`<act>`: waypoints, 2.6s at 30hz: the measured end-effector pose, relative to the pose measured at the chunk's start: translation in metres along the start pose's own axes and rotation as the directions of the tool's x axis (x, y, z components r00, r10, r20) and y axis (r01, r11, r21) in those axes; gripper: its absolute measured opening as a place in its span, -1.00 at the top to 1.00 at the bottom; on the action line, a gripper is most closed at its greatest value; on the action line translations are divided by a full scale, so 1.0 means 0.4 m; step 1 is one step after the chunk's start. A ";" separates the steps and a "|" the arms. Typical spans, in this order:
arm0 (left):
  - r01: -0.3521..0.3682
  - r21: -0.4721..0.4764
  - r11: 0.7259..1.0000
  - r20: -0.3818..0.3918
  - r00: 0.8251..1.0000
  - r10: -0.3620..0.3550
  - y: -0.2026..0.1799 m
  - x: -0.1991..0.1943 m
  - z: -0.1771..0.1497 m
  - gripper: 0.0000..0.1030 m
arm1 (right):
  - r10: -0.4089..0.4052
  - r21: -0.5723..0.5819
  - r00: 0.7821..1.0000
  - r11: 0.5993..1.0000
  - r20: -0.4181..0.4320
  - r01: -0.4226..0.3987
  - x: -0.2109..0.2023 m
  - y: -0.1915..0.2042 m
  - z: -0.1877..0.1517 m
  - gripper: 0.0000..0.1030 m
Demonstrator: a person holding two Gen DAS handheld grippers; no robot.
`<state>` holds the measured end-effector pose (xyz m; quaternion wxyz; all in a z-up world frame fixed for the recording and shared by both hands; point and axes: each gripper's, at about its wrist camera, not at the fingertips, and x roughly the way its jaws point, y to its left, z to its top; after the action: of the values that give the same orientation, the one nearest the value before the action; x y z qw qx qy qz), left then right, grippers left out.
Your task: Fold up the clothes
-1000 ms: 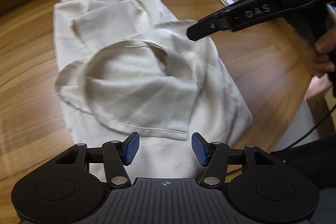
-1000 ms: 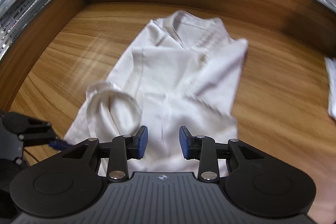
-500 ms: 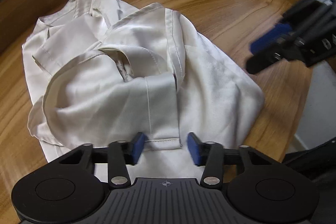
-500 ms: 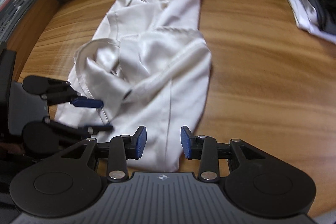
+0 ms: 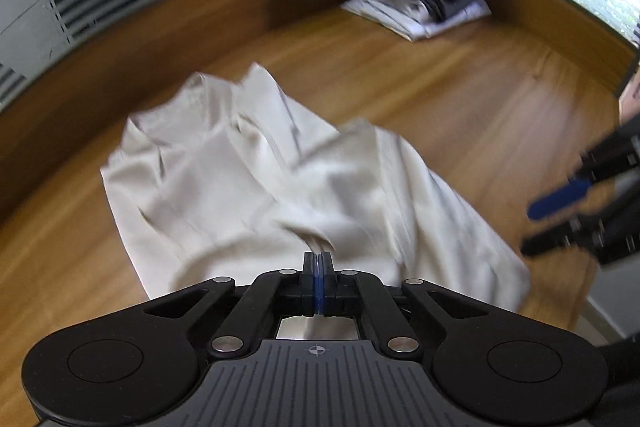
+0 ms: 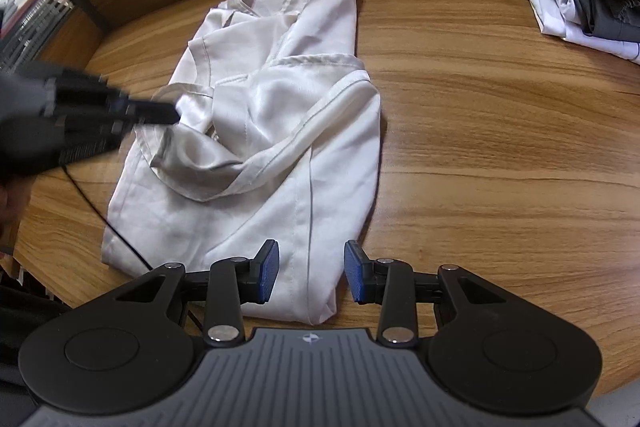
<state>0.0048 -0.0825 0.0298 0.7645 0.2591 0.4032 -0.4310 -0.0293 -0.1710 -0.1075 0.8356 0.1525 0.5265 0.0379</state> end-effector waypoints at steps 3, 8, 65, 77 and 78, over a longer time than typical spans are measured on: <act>0.002 -0.006 1.000 0.007 1.000 -0.002 0.031 0.006 0.037 0.95 | 0.019 -0.032 1.000 0.999 0.019 -0.018 0.001 0.021 0.007 0.21; 0.042 -0.041 0.998 0.006 0.999 -0.042 0.074 0.002 0.073 0.94 | 0.051 -0.177 0.998 0.983 0.024 -0.046 0.018 0.091 0.026 0.21; -0.035 -0.323 0.946 -0.153 0.988 -0.016 0.042 -0.047 -0.314 0.61 | -0.048 -0.728 0.992 0.676 0.114 0.117 0.192 0.203 0.295 0.55; -0.017 -0.138 0.990 -0.149 0.989 -0.004 0.028 0.002 -0.229 0.35 | 0.110 -0.813 0.985 0.556 -0.135 -0.174 0.141 0.222 0.128 0.55; -0.015 -0.134 0.991 -0.151 0.989 -0.006 0.030 0.005 -0.226 0.35 | 0.114 -0.819 0.983 0.544 -0.146 -0.185 0.143 0.230 0.119 0.55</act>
<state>-0.0198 -0.0103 -0.0200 0.7486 0.2396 0.4874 -0.3802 0.0475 -0.0810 -0.1112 0.7821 -0.2153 0.4626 0.3576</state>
